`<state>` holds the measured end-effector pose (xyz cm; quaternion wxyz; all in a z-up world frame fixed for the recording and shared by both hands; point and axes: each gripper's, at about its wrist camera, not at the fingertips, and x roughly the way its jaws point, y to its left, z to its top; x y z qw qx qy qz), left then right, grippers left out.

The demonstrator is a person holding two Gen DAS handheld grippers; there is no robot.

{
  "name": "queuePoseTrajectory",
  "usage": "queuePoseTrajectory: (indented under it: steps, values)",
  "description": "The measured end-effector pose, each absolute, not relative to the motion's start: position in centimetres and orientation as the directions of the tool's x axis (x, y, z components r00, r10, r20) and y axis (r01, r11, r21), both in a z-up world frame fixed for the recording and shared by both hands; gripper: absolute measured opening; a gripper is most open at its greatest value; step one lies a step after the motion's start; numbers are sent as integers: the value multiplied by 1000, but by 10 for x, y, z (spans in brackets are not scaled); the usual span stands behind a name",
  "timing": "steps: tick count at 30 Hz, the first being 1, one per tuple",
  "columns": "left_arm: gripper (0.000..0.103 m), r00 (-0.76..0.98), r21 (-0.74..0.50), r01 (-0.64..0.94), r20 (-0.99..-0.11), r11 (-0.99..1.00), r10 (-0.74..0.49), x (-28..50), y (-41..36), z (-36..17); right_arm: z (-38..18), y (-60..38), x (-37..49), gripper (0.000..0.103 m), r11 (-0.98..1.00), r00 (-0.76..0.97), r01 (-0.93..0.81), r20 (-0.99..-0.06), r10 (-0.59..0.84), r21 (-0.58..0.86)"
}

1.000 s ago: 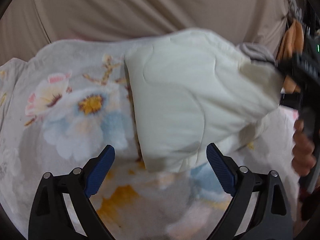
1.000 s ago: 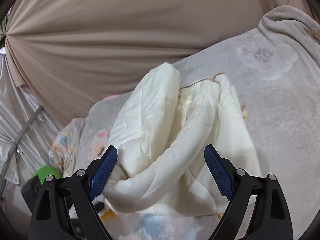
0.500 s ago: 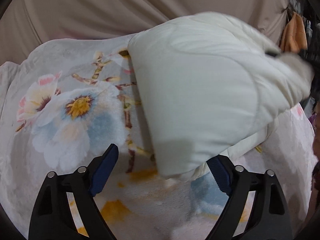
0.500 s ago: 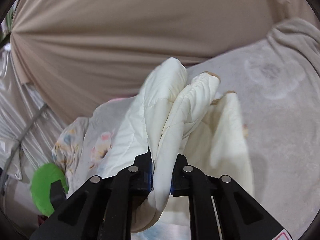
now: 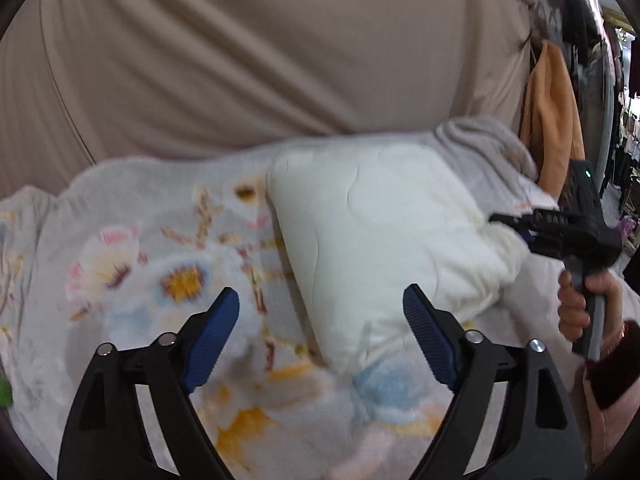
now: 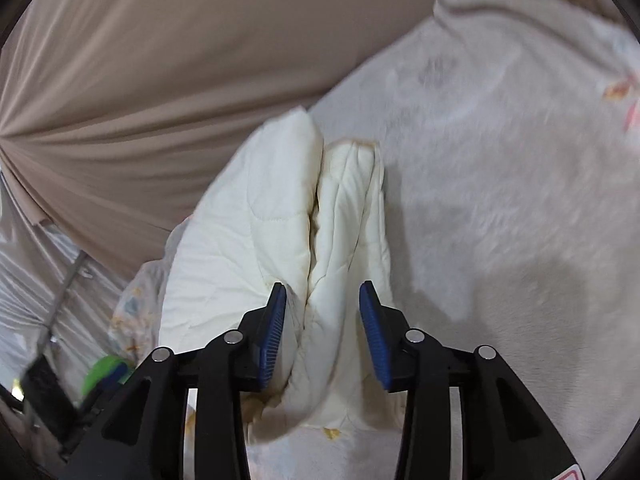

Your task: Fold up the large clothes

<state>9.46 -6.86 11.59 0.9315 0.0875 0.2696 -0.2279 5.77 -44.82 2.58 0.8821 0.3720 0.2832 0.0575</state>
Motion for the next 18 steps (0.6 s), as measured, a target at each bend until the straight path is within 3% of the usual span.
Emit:
queuePoseTrajectory:
  steps: [3,6,9,11,12,16,18]
  values:
    - [83,756,45,464,-540,885,-370,116,-86,123,53,-436,42,48,749,858,81,-428,283,658]
    - [83,720,19,454,-597,891,-354,149,-112,110,70,-412,43,61,780,853,44,-431,296,624]
    - [82,677,-20,447,-645,894,-353,164,-127,91,72,-397,52,60,834,833,62,-489,260,548]
    - [82,671,-33,446,-649,895,-358,164,-132,84,62,-392,59,40,839,801,65,-530,279,541]
    - [82,668,-36,448,-650,893,-361,163,-134,83,54,-394,58,24,838,792,63,-538,288,543]
    - [84,657,-43,458,-656,888,-371,162,-138,73,59,-397,39,16,855,835,38,-486,258,518]
    - [86,660,-21,461,-661,887,-358,160,-144,66,46,-398,43,16,872,815,82,-536,220,483]
